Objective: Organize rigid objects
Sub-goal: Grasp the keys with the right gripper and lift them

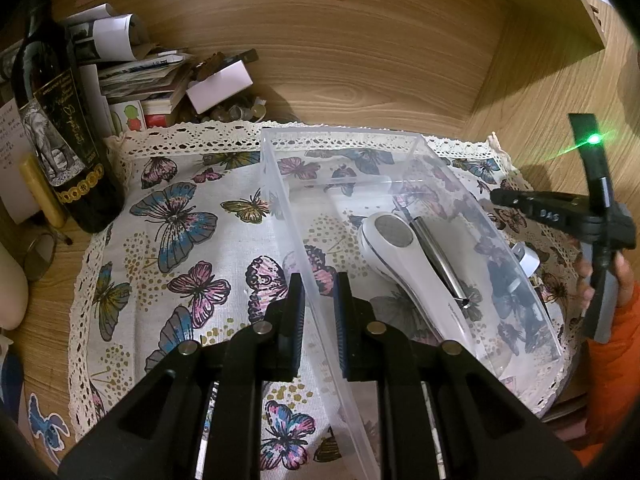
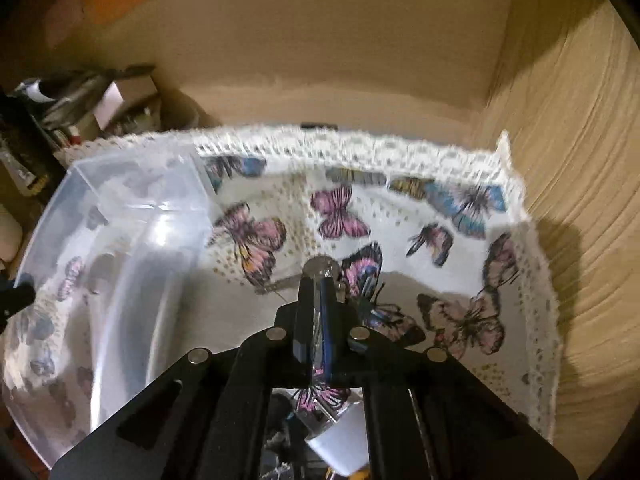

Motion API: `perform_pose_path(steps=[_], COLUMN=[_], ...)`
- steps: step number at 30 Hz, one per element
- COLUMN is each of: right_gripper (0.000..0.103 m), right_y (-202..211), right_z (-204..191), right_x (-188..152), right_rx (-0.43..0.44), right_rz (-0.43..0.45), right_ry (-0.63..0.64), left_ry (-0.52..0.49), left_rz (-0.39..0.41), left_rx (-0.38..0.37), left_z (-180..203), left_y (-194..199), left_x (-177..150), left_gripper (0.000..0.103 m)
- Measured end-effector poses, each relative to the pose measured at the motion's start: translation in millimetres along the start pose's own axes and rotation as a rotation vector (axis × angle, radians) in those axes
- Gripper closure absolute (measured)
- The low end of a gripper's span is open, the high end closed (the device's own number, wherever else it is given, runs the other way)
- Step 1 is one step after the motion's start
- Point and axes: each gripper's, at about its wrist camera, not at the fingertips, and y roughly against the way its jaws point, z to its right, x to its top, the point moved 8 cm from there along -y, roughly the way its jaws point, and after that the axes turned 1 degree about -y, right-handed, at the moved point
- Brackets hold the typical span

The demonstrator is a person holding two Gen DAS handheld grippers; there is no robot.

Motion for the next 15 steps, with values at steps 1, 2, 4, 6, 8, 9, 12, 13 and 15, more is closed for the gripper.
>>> perform_pose_path(steps=[1, 2, 4, 6, 8, 9, 12, 13, 15], right_gripper=[0.101, 0.101, 0.097, 0.080, 0.064, 0.064, 0.064, 0.064, 0.064], right_y=[3.2, 5.1, 3.4, -7.9, -21.3, -27.5, -45.2, -51.7, -59.8], right_z=[-0.8, -1.3, -0.6, 7.0, 7.2, 7.6, 11.1, 12.1, 12.4], right_x=[1.9, 2.4, 2.0, 0.0, -1.2, -2.6, -4.8, -6.3, -8.0], right_rx=[0.002, 0.006, 0.004, -0.011, -0.023, -0.029, -0.035, -0.033, -0.023], right_rz=[0.003, -0.001, -0.018, -0.062, -0.079, -0.086, -0.128, -0.146, -0.154], right_ry=[0.004, 0.009, 0.015, 0.020, 0.020, 0.021, 0.020, 0.018, 0.019], left_ry=[0.000, -0.001, 0.000, 0.001, 0.002, 0.002, 0.001, 0.001, 0.001], left_rz=[0.000, 0.000, -0.001, 0.000, -0.001, -0.001, -0.001, -0.001, -0.001], left_rx=[0.000, 0.000, -0.001, -0.003, -0.004, -0.003, -0.002, -0.002, -0.002], left_z=[-0.1, -0.2, -0.2, 0.0, -0.1, -0.1, -0.3, -0.3, -0.5], left_y=[0.0, 0.0, 0.0, 0.4, 0.4, 0.4, 0.4, 0.5, 0.7], left_x=[0.2, 0.2, 0.2, -0.3, 0.4, 0.4, 0.3, 0.3, 0.6], left_gripper=[0.089, 0.089, 0.089, 0.089, 0.089, 0.089, 0.089, 0.089, 0.089])
